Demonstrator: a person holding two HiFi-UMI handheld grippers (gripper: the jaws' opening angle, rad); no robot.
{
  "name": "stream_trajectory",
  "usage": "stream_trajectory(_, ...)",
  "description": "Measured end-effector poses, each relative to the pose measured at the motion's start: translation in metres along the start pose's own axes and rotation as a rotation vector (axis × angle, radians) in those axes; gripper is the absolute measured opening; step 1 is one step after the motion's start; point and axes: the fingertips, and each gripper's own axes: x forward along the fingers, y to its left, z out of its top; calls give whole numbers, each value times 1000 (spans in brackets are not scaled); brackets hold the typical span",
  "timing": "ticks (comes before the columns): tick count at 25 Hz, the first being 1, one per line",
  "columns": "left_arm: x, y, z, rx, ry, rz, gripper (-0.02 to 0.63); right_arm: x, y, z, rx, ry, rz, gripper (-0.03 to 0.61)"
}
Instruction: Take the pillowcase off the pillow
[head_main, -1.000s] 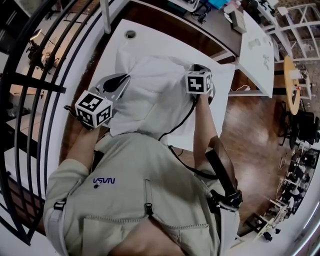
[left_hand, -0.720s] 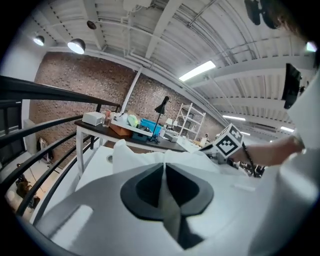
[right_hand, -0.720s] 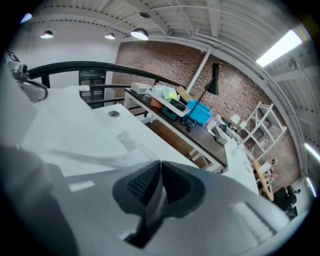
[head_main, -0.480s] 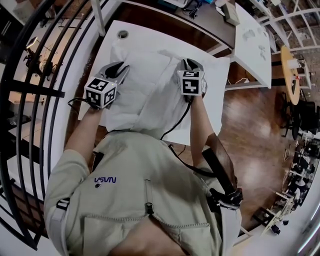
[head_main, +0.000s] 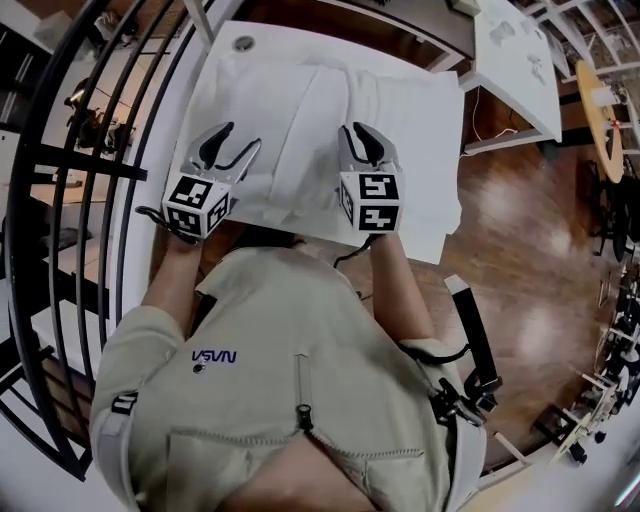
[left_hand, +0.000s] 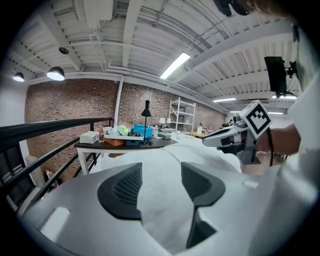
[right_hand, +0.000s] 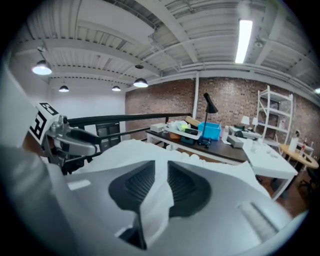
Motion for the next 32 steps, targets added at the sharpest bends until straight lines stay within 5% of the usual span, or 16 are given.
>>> stream_trajectory(9, -54, -52, -85, 20, 159, 70, 255, -58, 99, -80, -15, 92, 173, 107)
stream_trajectory(14, -41, -44, -131, 71, 295, 78, 282, -52, 129, -140, -88, 261, 170, 143)
stream_trajectory(16, -33, -40, -137, 89, 322, 87, 234, -42, 129, -159, -112, 318, 146, 143)
stream_trajectory(19, -30, -42, -122, 117, 330, 80, 122, -26, 123, -166, -133, 331, 83, 141)
stream_trajectory(22, -32, -40, -92, 131, 277, 84, 43, -19, 112, -150, -138, 292, 9, 11)
stream_trajectory(32, -29, 17, -17, 71, 72, 157, 17, -80, 19, -108, -60, 183, -236, 6)
